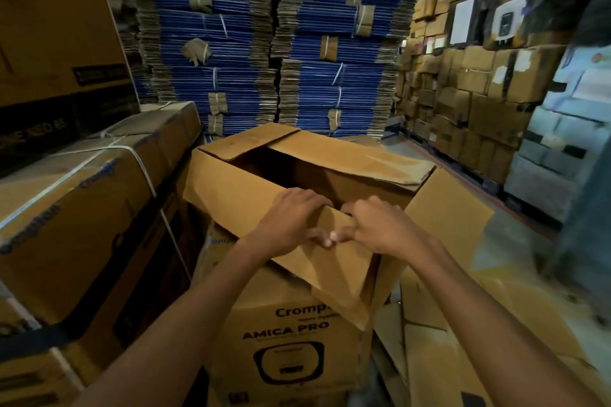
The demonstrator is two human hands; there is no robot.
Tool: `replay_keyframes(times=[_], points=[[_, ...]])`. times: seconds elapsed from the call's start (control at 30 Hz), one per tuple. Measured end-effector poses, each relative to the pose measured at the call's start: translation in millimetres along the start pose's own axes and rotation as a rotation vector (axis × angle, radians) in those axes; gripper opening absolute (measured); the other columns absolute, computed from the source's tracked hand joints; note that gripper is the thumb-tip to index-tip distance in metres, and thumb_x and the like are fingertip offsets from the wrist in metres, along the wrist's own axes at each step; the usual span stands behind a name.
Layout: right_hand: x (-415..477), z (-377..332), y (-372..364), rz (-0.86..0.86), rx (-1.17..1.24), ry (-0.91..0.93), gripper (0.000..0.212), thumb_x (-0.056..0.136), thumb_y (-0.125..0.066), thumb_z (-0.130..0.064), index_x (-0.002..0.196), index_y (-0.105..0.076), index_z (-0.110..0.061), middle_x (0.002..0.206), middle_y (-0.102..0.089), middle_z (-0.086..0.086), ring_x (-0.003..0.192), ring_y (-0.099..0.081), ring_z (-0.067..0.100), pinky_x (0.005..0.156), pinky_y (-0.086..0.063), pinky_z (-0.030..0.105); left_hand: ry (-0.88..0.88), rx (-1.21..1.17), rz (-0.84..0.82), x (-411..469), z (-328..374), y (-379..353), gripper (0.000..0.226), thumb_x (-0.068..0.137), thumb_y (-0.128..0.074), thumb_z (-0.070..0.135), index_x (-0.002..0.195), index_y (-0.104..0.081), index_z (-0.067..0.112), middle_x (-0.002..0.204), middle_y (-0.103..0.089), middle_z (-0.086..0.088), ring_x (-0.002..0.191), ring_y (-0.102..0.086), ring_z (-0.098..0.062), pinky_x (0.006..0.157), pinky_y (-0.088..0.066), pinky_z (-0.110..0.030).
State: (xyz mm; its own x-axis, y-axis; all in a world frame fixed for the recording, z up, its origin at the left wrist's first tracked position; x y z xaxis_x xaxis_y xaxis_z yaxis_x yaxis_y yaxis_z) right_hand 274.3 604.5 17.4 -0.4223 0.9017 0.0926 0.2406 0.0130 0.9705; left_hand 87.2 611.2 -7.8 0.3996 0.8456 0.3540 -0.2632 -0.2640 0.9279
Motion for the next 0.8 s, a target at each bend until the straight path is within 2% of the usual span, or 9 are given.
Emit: replay_keyframes(times=[0.1, 0.3, 0.4, 0.47, 0.6, 0.7, 0.8], points=[[-8.2, 12.1, 4.7, 0.006, -0.079, -0.035, 0.037, 0.093, -0.063, -0.056, 0.116, -0.065, -0.027, 0.110, -0.064, 0.002, 0.107, -0.060, 0.025, 0.084, -0.044, 0.042, 0.075, 0.082, -0.068, -2.9, -23.1, 8.1, 0.073, 0.086, -0.072, 0.051, 0.149, -0.042, 0.030, 0.147, -0.047, 0.005, 0.143, -0.032, -0.016, 0.122, -0.012, -0.035], [-19.5, 65.3, 17.1, 0.069, -0.108, -0.221, 0.026, 0.093, -0.069, -0.039, 0.114, -0.065, -0.026, 0.093, -0.061, -0.006, 0.088, -0.059, 0.014, 0.073, -0.046, 0.034, 0.226, 0.174, -0.103, -6.6, -63.4, 23.6, 0.070, 0.088, -0.069, 0.054, 0.147, -0.042, 0.027, 0.141, -0.051, 0.001, 0.135, -0.042, -0.021, 0.117, -0.025, -0.040], [-16.7, 83.8, 21.6, 0.161, -0.206, -0.263, 0.020, 0.093, -0.069, -0.032, 0.112, -0.066, -0.024, 0.083, -0.058, -0.006, 0.083, -0.058, 0.015, 0.081, -0.051, 0.037, 0.234, 0.209, -0.028, -6.5, -52.1, 13.2, 0.062, 0.085, -0.071, 0.055, 0.134, -0.049, 0.025, 0.131, -0.056, -0.001, 0.123, -0.049, -0.021, 0.108, -0.032, -0.041], [-6.2, 75.6, 17.1, 0.188, -0.211, -0.200, 0.022, 0.093, -0.069, -0.037, 0.110, -0.063, -0.025, 0.083, -0.056, -0.008, 0.084, -0.057, 0.013, 0.089, -0.047, 0.038, 0.209, 0.199, 0.046, -1.8, -28.3, 1.8, 0.057, 0.085, -0.071, 0.056, 0.127, -0.052, 0.023, 0.126, -0.057, -0.001, 0.118, -0.050, -0.021, 0.103, -0.032, -0.040], [26.7, 40.2, -14.3, 0.247, -0.099, -0.038, 0.044, 0.083, -0.071, -0.059, 0.113, -0.061, -0.028, 0.102, -0.066, -0.007, 0.101, -0.061, 0.016, 0.099, -0.040, 0.044, 0.207, 0.213, 0.061, 6.2, 10.6, -14.6, 0.055, 0.089, -0.062, 0.061, 0.128, -0.050, 0.023, 0.124, -0.057, 0.000, 0.116, -0.051, -0.021, 0.099, -0.034, -0.039], [36.3, 34.7, -32.5, 0.366, -0.053, -0.059, 0.045, 0.080, -0.071, -0.063, 0.110, -0.062, -0.030, 0.104, -0.066, -0.009, 0.104, -0.057, 0.016, 0.100, -0.034, 0.042, 0.267, 0.273, 0.019, 3.1, 3.6, -4.9, 0.051, 0.097, -0.044, 0.066, 0.118, -0.056, 0.021, 0.111, -0.064, -0.001, 0.102, -0.059, -0.021, 0.090, -0.043, -0.038], [34.2, 42.2, -44.4, 0.481, -0.050, -0.056, 0.042, 0.079, -0.070, -0.063, 0.105, -0.061, -0.031, 0.102, -0.065, -0.010, 0.100, -0.055, 0.014, 0.098, -0.032, 0.040, 0.364, 0.198, -0.012, -1.9, -6.8, 8.0, 0.055, 0.100, -0.035, 0.066, 0.109, -0.061, 0.019, 0.098, -0.065, -0.001, 0.092, -0.063, -0.019, 0.079, -0.050, -0.035]])
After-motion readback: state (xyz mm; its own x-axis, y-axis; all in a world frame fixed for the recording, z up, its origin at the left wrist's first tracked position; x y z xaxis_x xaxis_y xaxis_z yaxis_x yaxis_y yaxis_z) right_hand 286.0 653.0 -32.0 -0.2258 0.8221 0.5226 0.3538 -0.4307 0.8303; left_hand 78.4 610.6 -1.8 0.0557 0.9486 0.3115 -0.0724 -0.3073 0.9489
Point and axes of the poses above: each hand's wrist, its own x-axis towards the middle knuckle, its own y-axis out of the back of the hand, z = x × y, the point moved 1 cm from there along x, towards the middle knuckle
